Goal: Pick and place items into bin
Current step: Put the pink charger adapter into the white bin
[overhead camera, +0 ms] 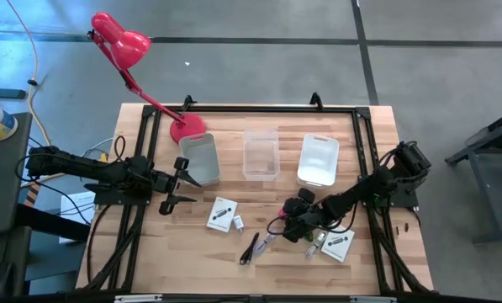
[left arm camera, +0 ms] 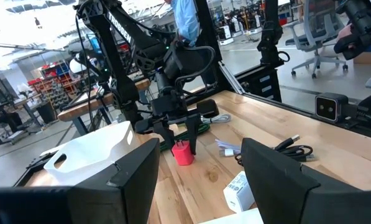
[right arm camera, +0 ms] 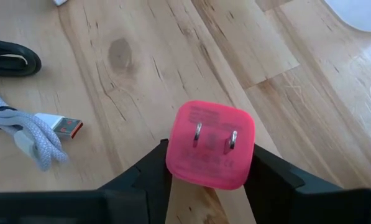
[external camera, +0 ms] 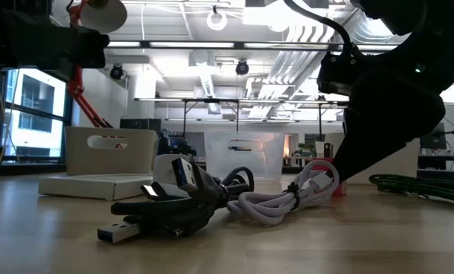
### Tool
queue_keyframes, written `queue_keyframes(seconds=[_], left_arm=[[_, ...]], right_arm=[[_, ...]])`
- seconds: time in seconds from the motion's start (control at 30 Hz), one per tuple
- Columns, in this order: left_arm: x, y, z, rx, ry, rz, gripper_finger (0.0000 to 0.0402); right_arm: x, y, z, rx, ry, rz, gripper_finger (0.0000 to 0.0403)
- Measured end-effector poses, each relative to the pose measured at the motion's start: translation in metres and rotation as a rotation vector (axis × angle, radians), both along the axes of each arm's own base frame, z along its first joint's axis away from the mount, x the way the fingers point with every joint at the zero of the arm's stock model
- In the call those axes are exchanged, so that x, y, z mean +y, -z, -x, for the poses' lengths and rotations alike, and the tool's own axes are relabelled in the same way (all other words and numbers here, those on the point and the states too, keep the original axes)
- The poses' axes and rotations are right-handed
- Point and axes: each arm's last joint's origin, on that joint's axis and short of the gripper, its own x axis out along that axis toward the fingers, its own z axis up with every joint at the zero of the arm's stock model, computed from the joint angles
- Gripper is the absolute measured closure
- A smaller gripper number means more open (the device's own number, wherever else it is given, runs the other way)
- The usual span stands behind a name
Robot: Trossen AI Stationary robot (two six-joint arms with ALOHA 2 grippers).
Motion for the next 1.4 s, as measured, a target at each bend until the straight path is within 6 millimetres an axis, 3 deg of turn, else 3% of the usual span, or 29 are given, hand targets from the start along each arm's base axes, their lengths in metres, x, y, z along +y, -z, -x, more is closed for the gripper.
queue_keyframes(seconds=[0.2,0.5,0.7,1.13,1.4], left_arm=[[0.0,0.0,0.0,0.0,0.0,0.0,0.0186],[0.0,0.0,0.0,0.0,0.0,0.0,0.0186],[0.0,0.0,0.0,0.0,0.0,0.0,0.0186],[0.0,0.0,0.0,0.0,0.0,0.0,0.0185],[0.0,0.0,0.0,0.0,0.001,0.0,0.0185]], right_arm=[[0.0,0.0,-0.001,-0.007,0.0,-0.004,0.0223],[0.0,-0.001,-0.001,-0.005,-0.008,-0.002,0.0242],[0.0,-0.01,0.0,-0.031,-0.02,-0.006,0.0223],[-0.007,-0.07,0.011,-0.221,-0.08,0.011,0.0237],[-0.023,-0.117,0.039,-0.316,-0.071,0.086,0.0232]])
